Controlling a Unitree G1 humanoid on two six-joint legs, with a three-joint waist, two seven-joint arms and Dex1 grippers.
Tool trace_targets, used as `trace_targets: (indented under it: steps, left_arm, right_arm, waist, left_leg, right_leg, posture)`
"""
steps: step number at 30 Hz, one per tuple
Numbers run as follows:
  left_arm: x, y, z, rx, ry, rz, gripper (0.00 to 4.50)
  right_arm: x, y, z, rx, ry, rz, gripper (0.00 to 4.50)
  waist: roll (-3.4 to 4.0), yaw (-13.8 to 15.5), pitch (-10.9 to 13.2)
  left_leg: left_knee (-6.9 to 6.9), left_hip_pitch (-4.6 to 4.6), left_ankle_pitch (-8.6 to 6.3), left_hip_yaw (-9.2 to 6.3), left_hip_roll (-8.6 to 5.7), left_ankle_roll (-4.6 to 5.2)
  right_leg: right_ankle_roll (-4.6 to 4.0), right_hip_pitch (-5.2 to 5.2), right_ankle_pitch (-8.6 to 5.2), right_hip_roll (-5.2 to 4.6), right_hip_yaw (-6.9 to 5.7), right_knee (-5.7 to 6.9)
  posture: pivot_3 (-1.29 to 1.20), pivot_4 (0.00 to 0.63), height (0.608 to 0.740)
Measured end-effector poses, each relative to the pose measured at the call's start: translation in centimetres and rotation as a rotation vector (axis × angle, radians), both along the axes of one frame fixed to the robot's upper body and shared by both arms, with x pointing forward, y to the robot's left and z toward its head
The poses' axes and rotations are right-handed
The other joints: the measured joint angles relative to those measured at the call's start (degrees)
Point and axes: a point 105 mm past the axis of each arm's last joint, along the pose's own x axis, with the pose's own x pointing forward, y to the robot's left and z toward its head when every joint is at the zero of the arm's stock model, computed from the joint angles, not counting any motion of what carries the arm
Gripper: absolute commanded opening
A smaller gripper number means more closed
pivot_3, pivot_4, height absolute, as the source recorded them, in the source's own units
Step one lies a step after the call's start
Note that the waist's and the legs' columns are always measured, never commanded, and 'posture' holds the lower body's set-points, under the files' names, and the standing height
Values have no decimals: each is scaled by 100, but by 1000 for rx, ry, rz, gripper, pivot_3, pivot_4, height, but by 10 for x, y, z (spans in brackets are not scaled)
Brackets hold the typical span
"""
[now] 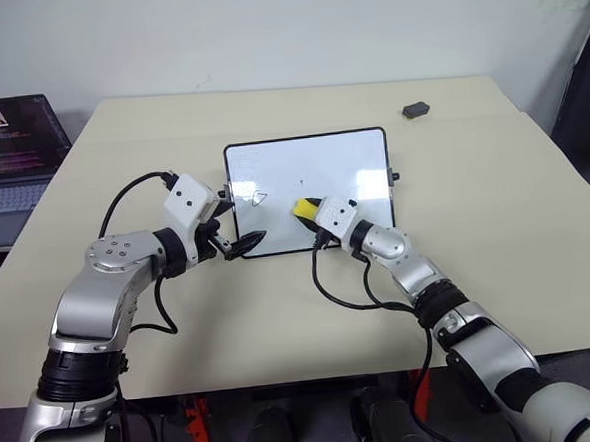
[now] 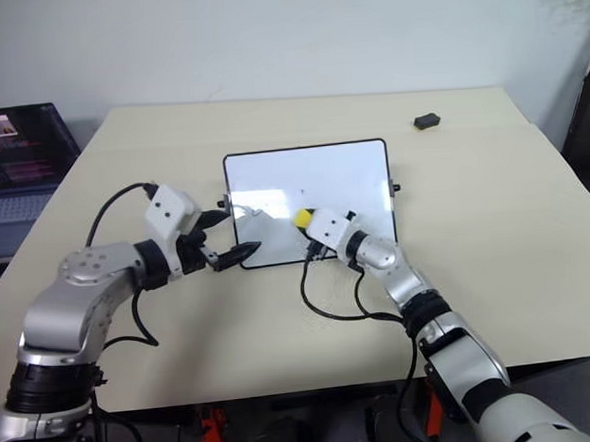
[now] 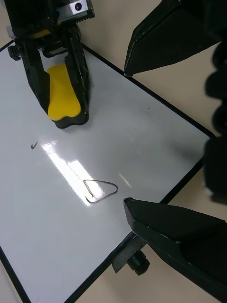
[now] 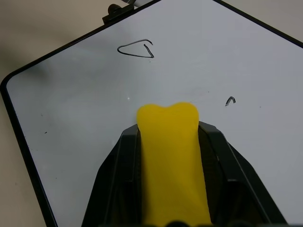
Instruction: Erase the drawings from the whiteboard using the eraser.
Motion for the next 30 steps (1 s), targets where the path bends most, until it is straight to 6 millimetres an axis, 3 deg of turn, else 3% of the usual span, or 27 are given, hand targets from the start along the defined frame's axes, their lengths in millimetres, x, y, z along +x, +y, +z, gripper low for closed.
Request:
trace_targets:
  steps: [8,11,16,19,30]
  left_arm:
    - [1,6,-5,1,18,23,4500]
    - [0,8,-8,2,27,28,4500]
    - [-1,8,-9,6,28,27,4500]
    - [-2,6,-7,9,19,21,4500]
    - [-3,5,-6,11,11,27,4500]
  right_arm:
    - [10,2,67,179,-146,-23,1233]
    - [21,3,76,161,-169,-73,1233]
    - [38,-4,46,97,-65,-179,1233]
    - [37,-1,45,83,-65,-165,1233]
    - [14,16,6,-58,-4,-6,1233]
  waist:
    - [2,-5,1]
    - [2,1,1]
    - [2,19,2]
    - [1,4,1]
    - [-1,-14,0]
  left_leg:
    - [-5,-33,-1,-7,1,-1]
    - [-4,-34,-1,-6,-1,-1]
    - [-3,-39,-1,-5,-6,-1]
    - [0,-36,-1,-4,-7,-1]
    - [-1,10,0,-3,-4,0]
  right_leg:
    - [-2,-32,1,-5,-10,-1]
    - [-2,-32,1,-8,-9,-2]
    - [-2,-32,1,-14,-10,-5]
    - [-2,-30,1,-16,-9,-3]
    - [0,8,0,-9,-7,2]
  posture:
    - [0,150,740]
    - [0,150,740]
    - [0,150,740]
    - [0,150,740]
    - [0,150,740]
